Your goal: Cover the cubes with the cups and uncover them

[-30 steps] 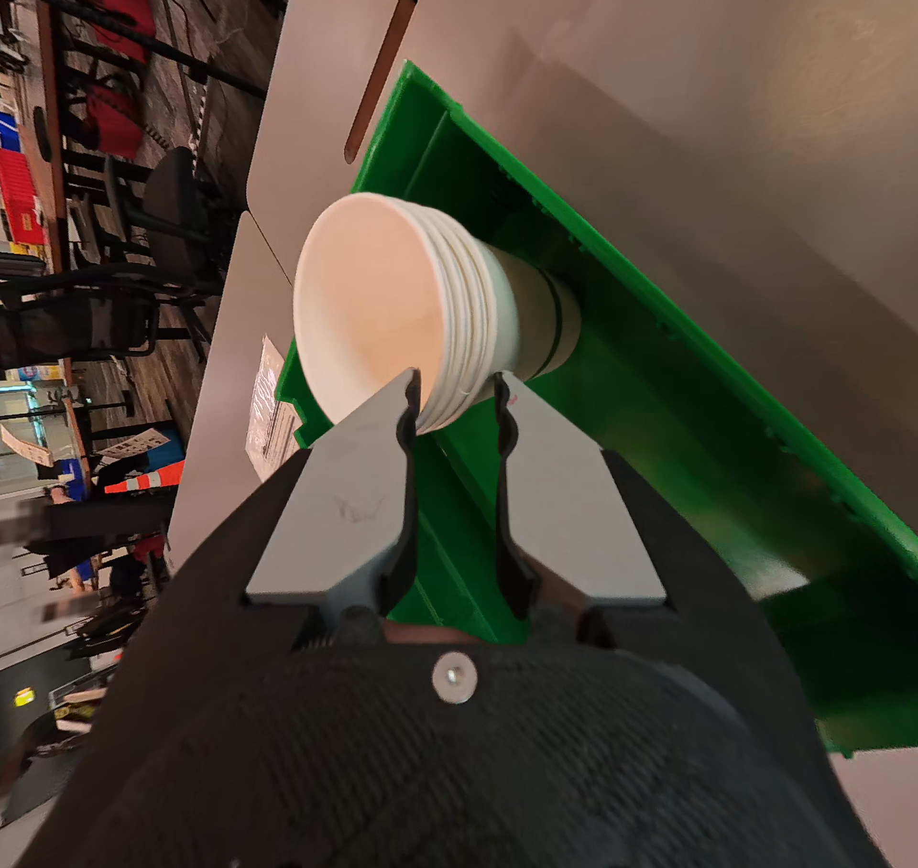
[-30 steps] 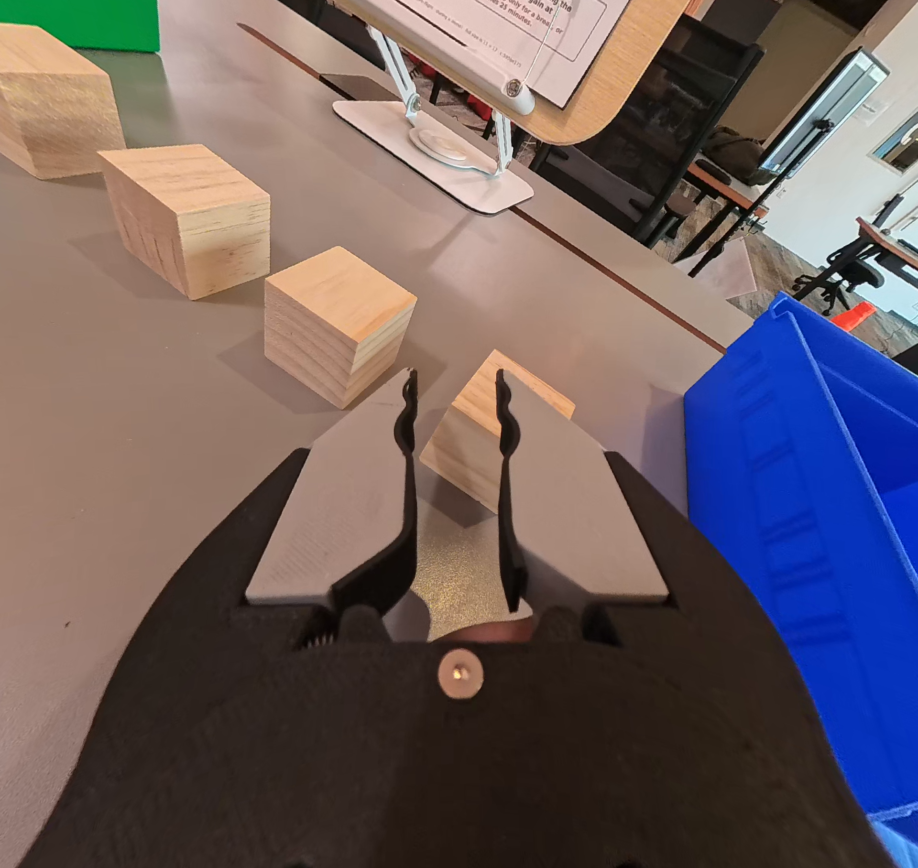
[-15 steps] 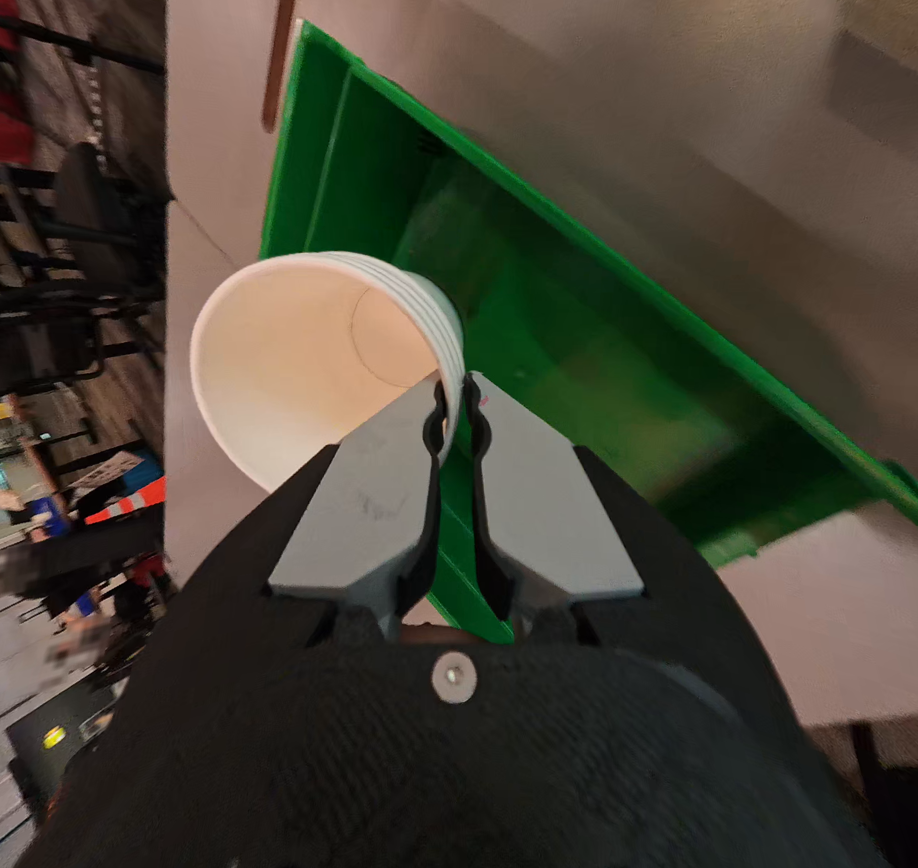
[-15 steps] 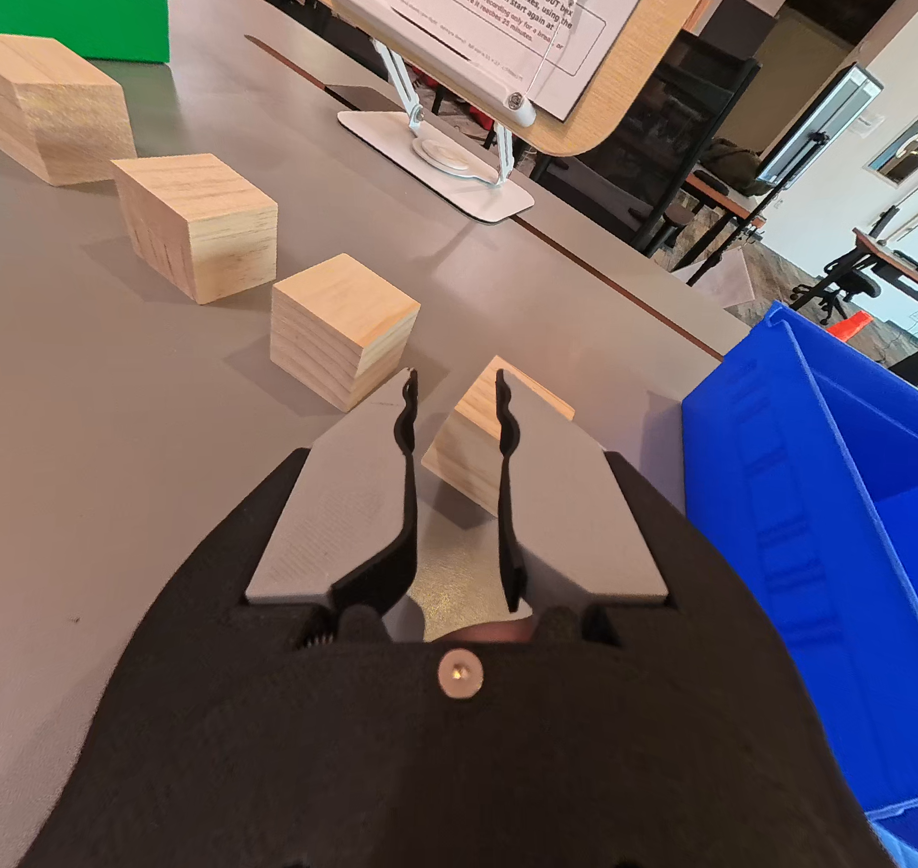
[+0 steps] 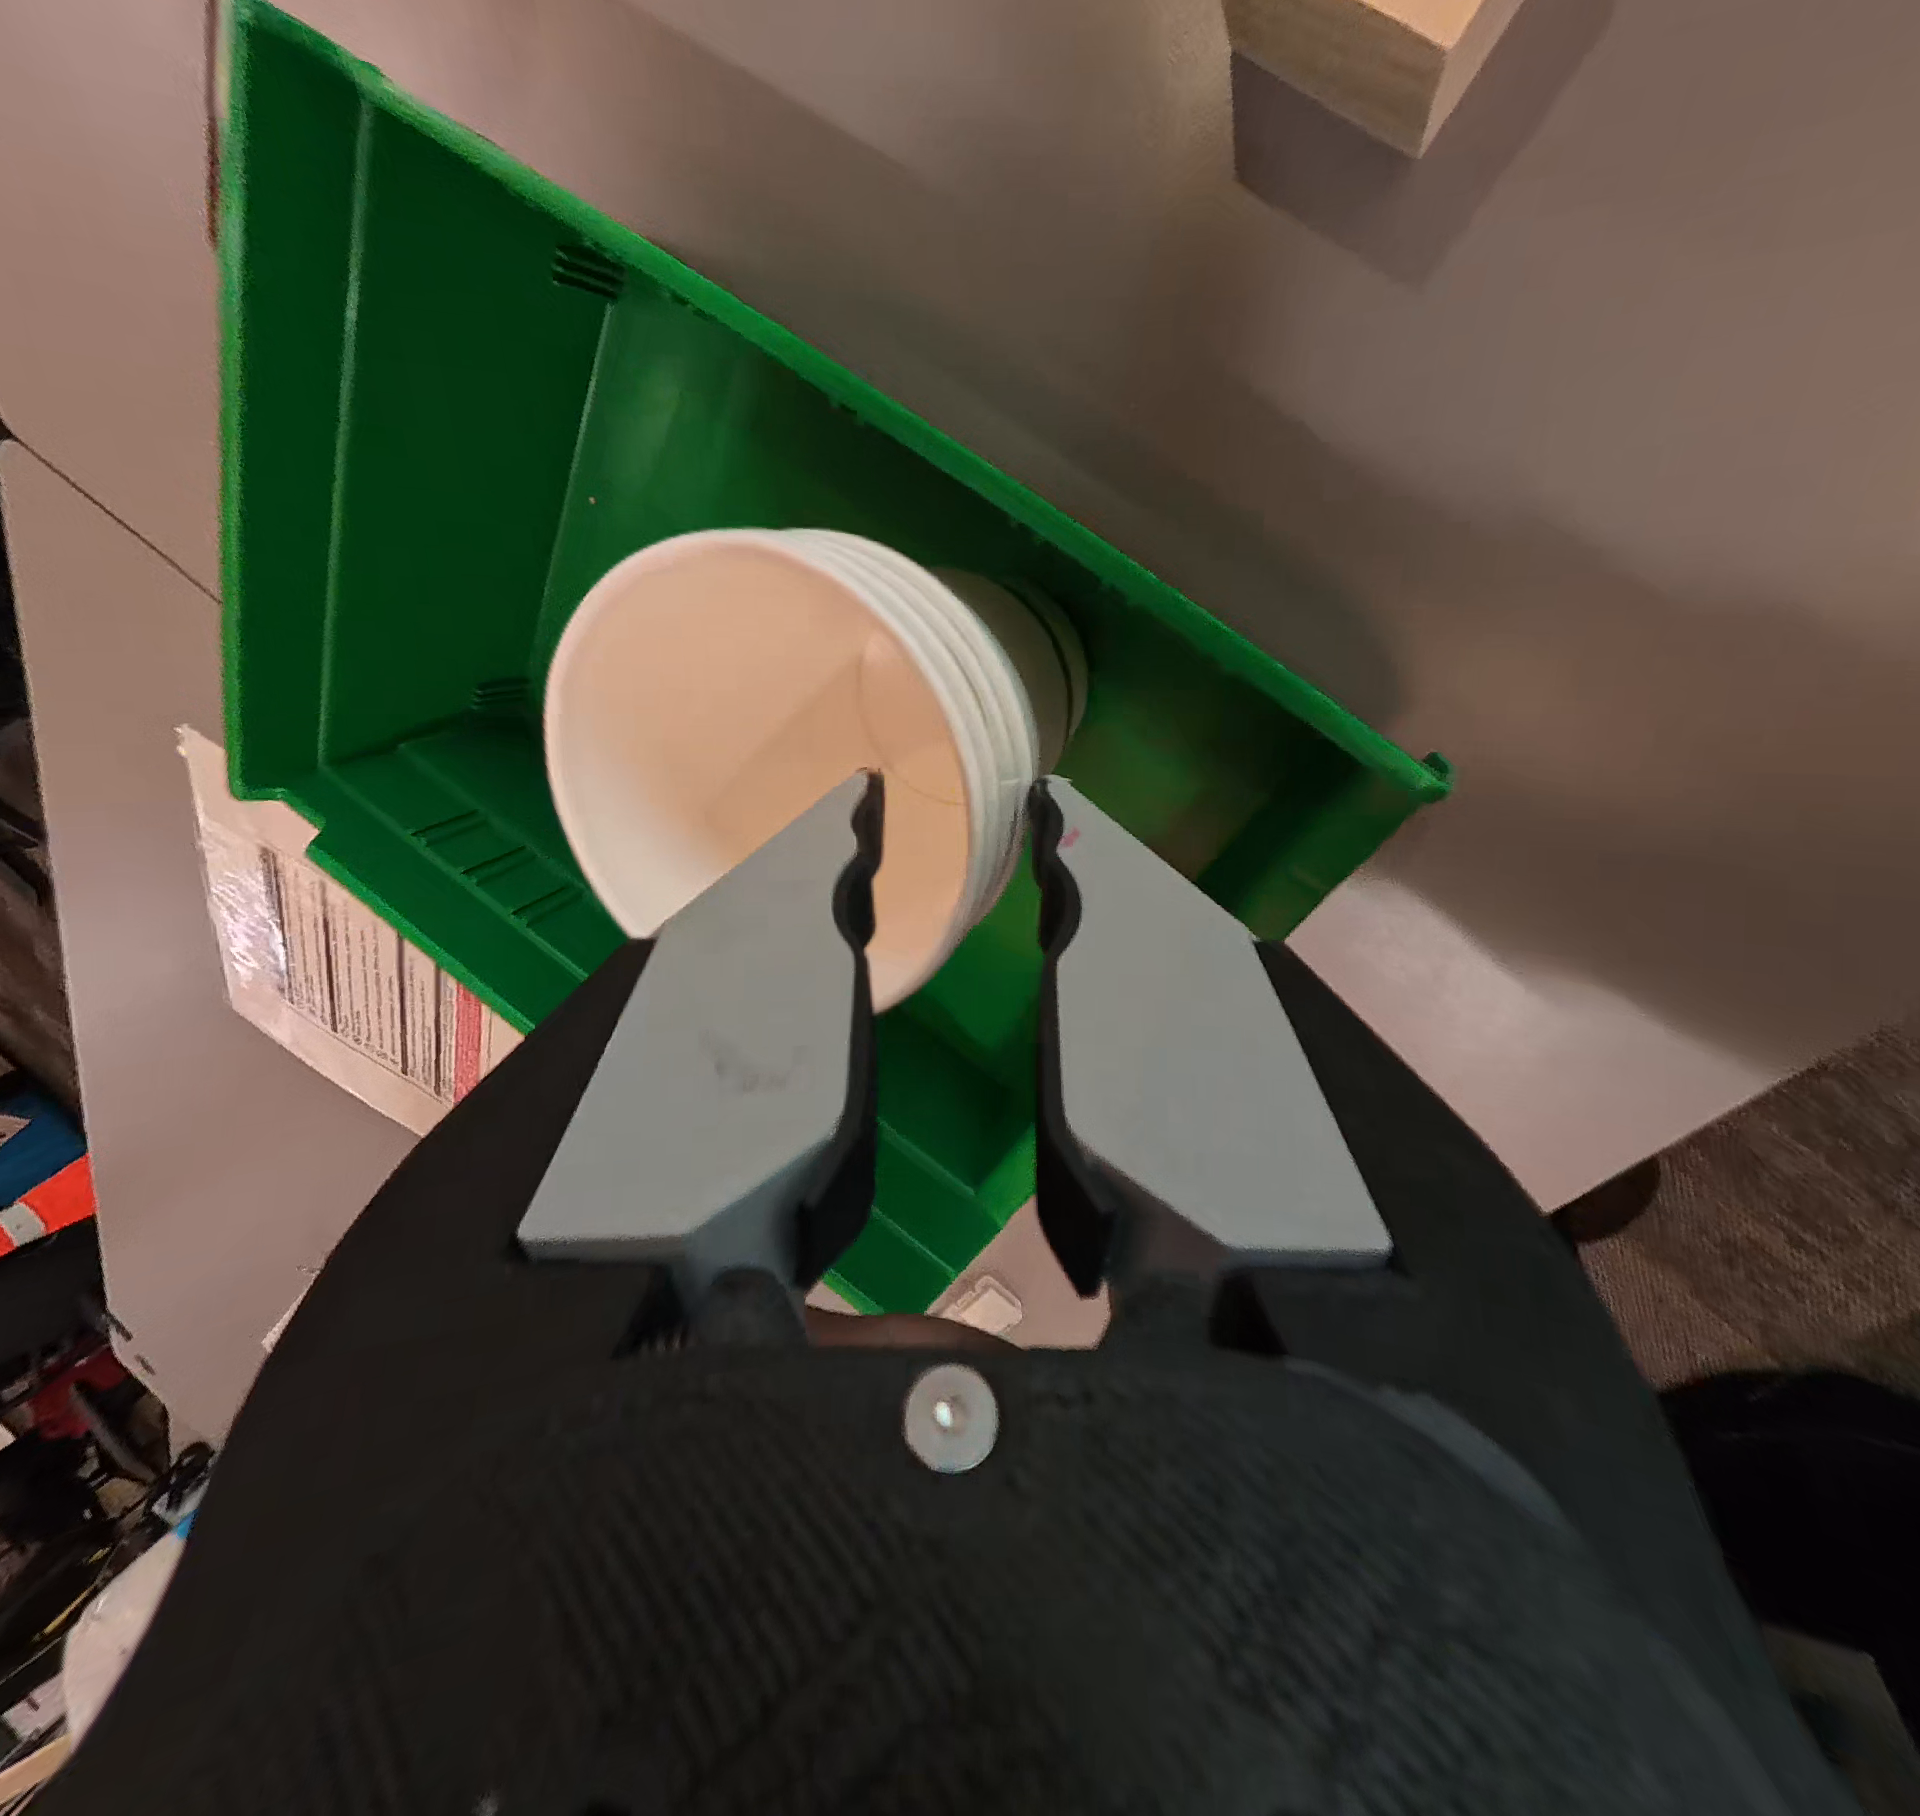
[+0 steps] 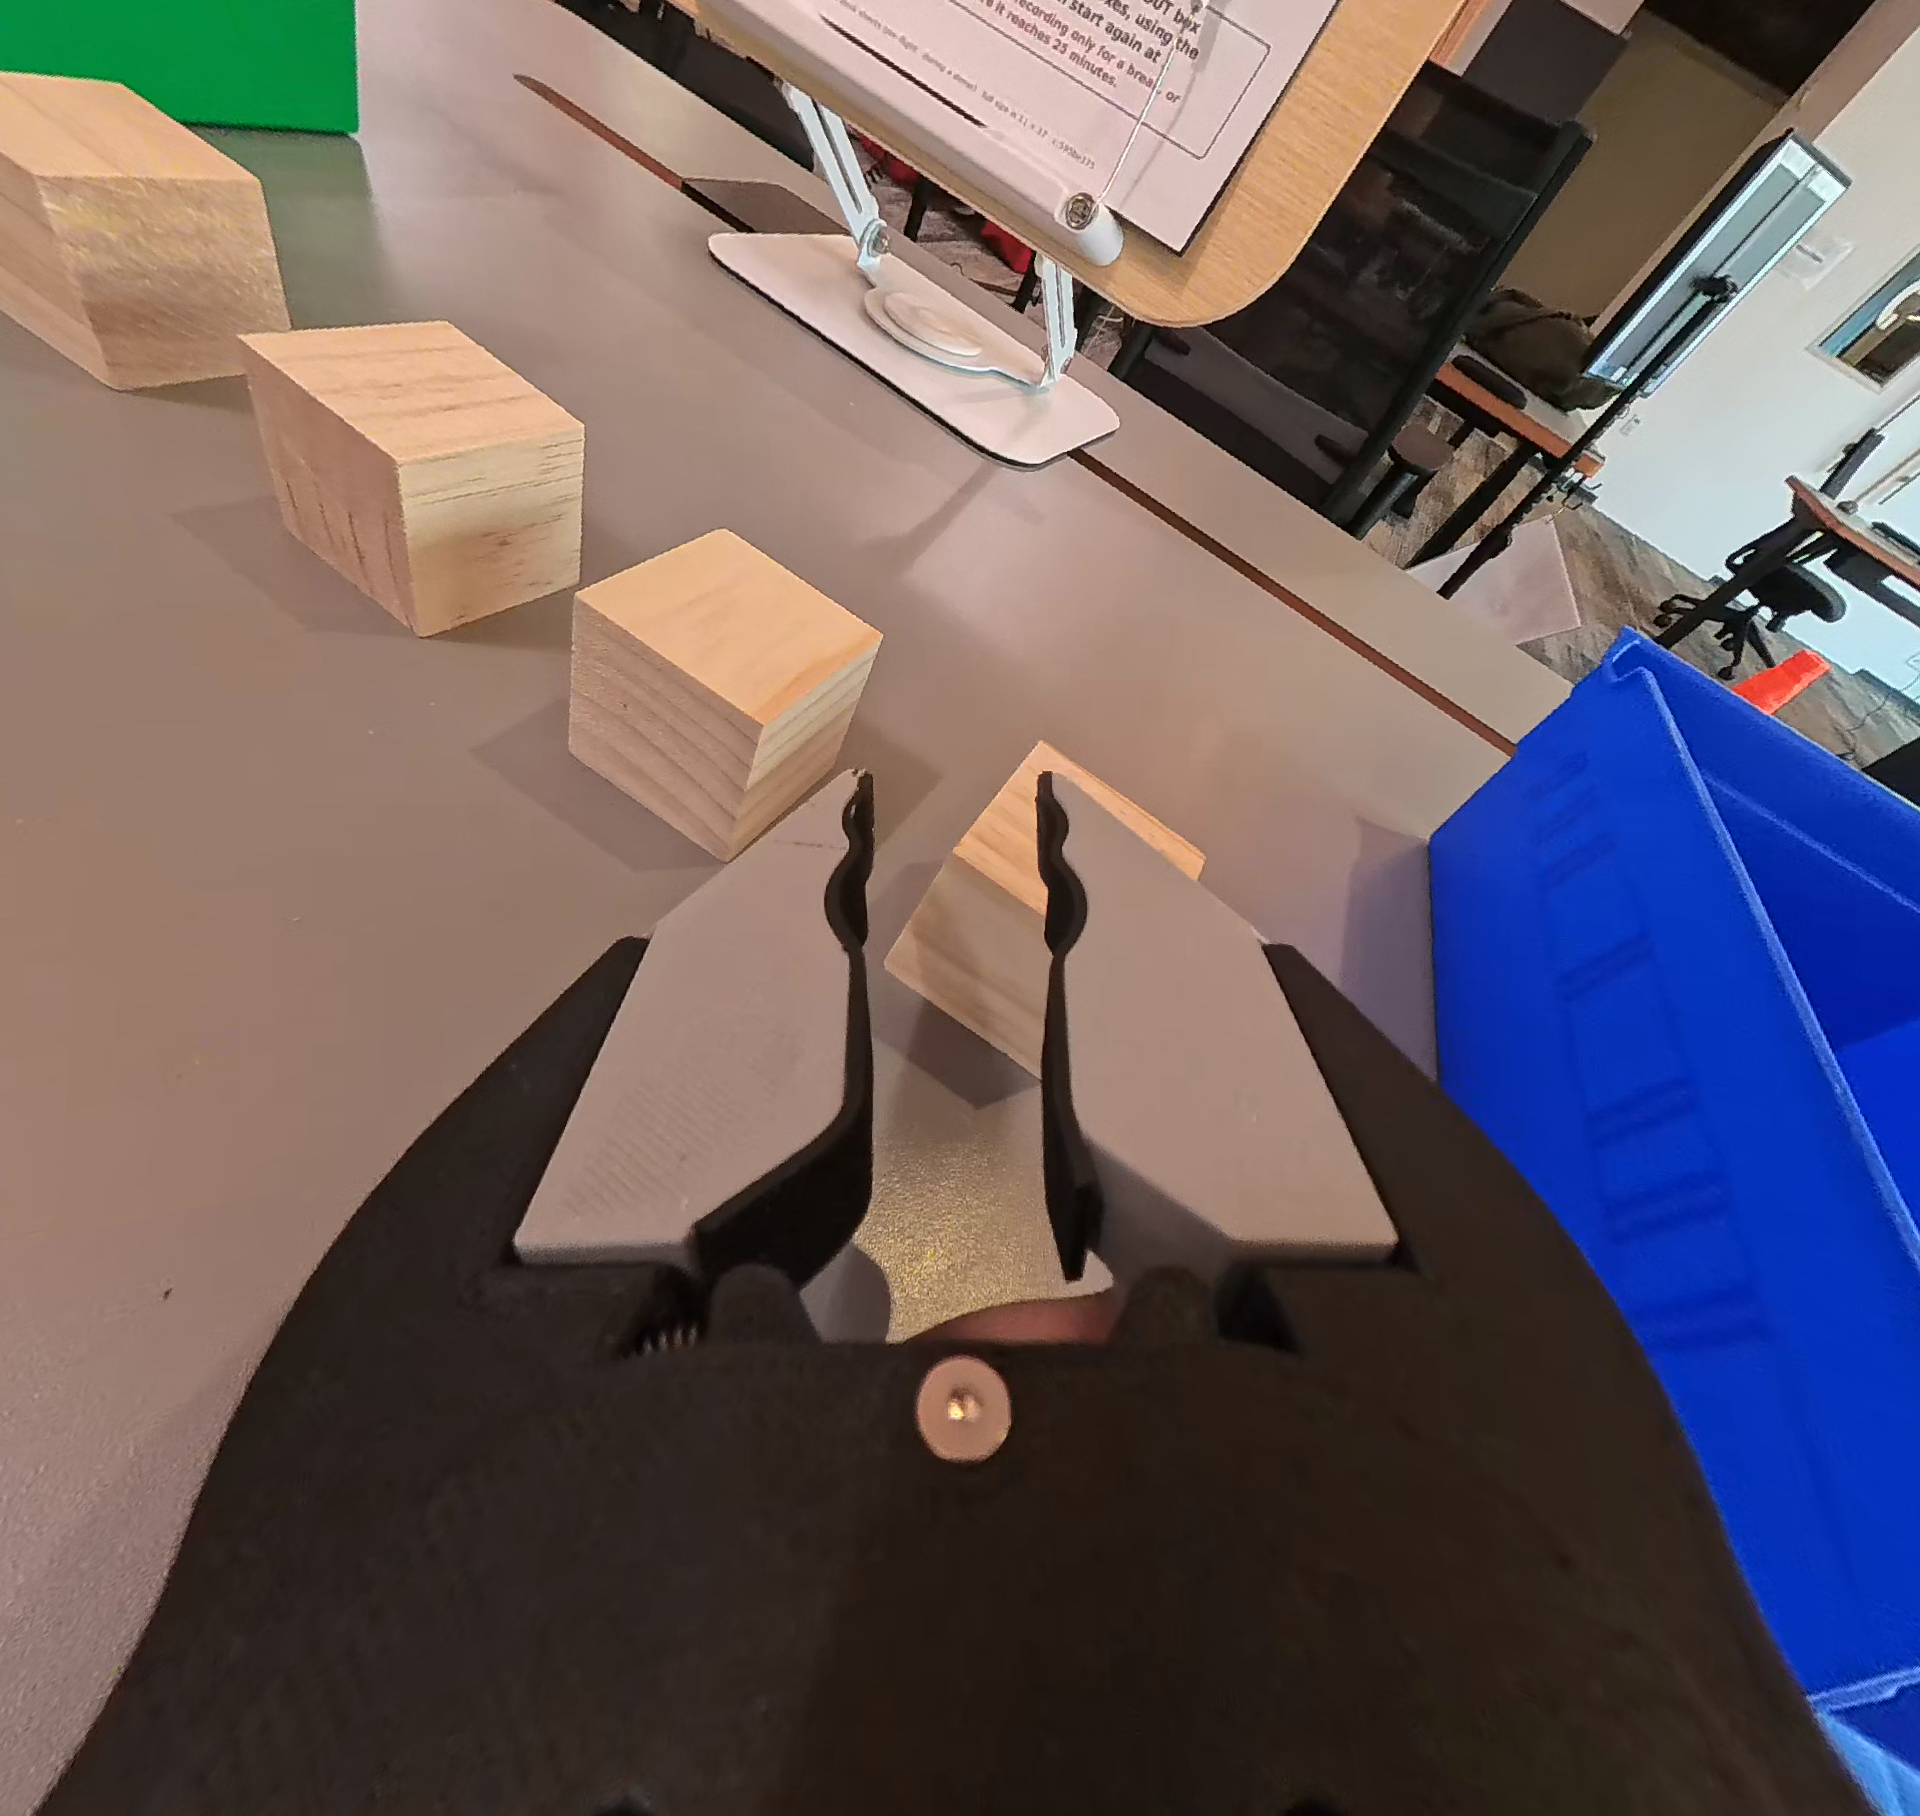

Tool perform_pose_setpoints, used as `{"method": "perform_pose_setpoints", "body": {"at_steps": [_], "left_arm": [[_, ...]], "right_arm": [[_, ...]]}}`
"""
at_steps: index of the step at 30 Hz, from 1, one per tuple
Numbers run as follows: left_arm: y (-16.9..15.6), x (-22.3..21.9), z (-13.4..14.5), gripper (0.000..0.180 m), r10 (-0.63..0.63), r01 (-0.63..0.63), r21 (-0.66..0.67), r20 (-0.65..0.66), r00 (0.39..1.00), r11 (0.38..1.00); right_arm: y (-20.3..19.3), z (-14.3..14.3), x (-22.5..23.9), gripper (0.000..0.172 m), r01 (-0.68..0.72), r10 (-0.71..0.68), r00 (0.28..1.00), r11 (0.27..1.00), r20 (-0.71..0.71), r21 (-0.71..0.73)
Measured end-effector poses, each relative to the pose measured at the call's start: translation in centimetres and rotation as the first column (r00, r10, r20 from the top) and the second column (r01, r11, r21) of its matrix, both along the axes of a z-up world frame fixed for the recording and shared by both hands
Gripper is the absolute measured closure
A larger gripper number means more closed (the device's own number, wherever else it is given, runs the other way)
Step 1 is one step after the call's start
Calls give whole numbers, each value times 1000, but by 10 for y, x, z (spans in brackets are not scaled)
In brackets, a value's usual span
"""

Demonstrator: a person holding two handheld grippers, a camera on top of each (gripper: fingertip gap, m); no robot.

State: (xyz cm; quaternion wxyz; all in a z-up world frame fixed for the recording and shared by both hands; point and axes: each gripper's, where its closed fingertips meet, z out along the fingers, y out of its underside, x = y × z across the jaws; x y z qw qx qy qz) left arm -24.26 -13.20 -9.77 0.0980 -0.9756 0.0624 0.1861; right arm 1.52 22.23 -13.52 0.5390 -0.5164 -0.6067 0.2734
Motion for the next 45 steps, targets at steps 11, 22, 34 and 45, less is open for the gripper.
{"method": "perform_pose_setpoints", "body": {"at_steps": [11, 22, 34, 45], "left_arm": [[-2, 7, 27, 162, -36, 49, 146, -91, 995, 988], [0, 3, 21, 177, -6, 20, 186, -78, 997, 982], [-7, 2, 37, 179, 1, 19, 226, -87, 996, 974], [1, -16, 88, 178, 46, 79, 325, -361, 931, 942]], "right_arm": [[-1, -1, -1, 143, -1, 1, 1000, 1000, 6, 4], [0, -2, 0, 144, 2, -2, 1000, 1000, 7, -1], [-1, -1, 0, 144, -2, 2, 1000, 1000, 4, 1], [-1, -1, 0, 144, -1, 1, 1000, 1000, 1, 1]]}}
